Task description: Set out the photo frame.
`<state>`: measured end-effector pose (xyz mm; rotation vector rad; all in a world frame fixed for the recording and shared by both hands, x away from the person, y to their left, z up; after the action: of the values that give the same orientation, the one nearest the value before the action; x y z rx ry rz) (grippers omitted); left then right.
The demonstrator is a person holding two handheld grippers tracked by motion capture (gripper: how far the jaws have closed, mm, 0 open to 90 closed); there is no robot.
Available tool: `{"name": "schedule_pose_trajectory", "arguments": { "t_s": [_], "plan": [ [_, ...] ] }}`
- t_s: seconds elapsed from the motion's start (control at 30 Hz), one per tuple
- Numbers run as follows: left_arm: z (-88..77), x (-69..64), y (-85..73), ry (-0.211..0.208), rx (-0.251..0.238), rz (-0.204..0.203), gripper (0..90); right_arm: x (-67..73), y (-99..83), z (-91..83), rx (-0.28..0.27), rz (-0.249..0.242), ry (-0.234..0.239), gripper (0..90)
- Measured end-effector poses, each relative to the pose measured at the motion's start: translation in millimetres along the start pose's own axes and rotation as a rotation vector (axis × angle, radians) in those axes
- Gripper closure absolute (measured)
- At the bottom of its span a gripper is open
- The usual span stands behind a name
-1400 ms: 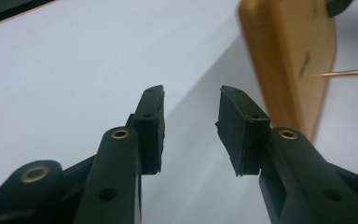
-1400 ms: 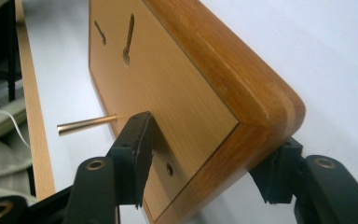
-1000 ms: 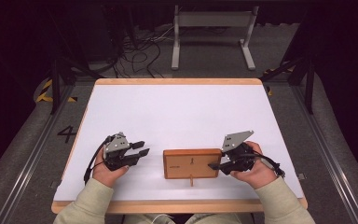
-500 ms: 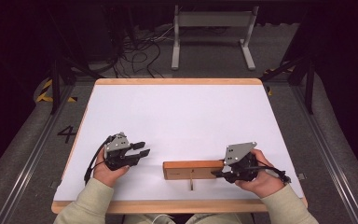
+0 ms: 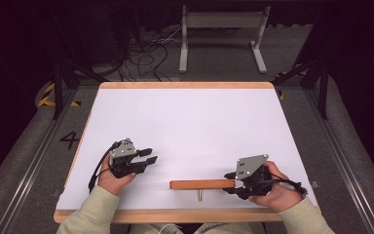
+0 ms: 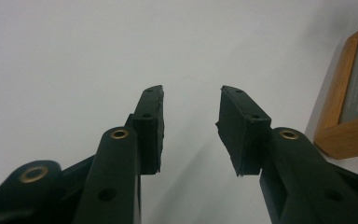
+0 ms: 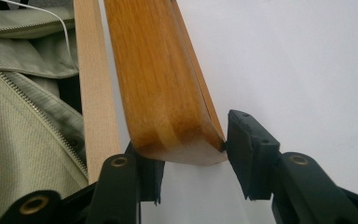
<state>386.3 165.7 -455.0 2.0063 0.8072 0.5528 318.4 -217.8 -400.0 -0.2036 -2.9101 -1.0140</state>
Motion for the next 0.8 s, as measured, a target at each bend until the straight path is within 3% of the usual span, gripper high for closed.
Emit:
{"name": "schedule_pose_trajectory", "arguments": {
  "t_s": [0.23,0.47,0.6,0.63,0.7,0.8],
  "plan": [
    [1.3,0.4,-0.5,-0.011,0.003,0.002,60.4,1.3,-3.5,2.4,-0.005,0.024,0.019,51.7],
    [2.0,0.0,-0.8,-0.014,0.006,-0.004,59.9,-3.7,-14.9,5.5,0.013,0.085,0.014,47.3],
    [2.3,0.3,-1.0,-0.013,0.008,-0.005,59.8,-6.7,-21.7,7.7,0.053,0.117,0.01,54.4],
    [2.3,0.3,-1.0,-0.013,0.008,-0.006,59.8,-7.2,-24.6,9.7,0.074,0.137,0.017,61.2],
    [2.4,0.3,-1.1,-0.013,0.007,-0.009,59.8,-7.1,-25.7,10.7,0.087,0.144,0.022,64.3],
    [2.5,0.2,-1.2,-0.013,0.008,-0.009,59.8,-5.8,-28.1,13.4,0.117,0.156,0.044,78.9]
  ]
}}
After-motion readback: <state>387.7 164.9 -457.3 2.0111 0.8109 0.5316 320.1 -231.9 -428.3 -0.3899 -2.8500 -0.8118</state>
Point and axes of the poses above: each handheld gripper's, and its own axes: z roughly forward along the jaws, y roughly out of its top, x roughly to its left, the point moved 1 cm from there along z, roughly forward along the jaws, and after that the axes turned 14 degrees about y, right-handed, at the moved point
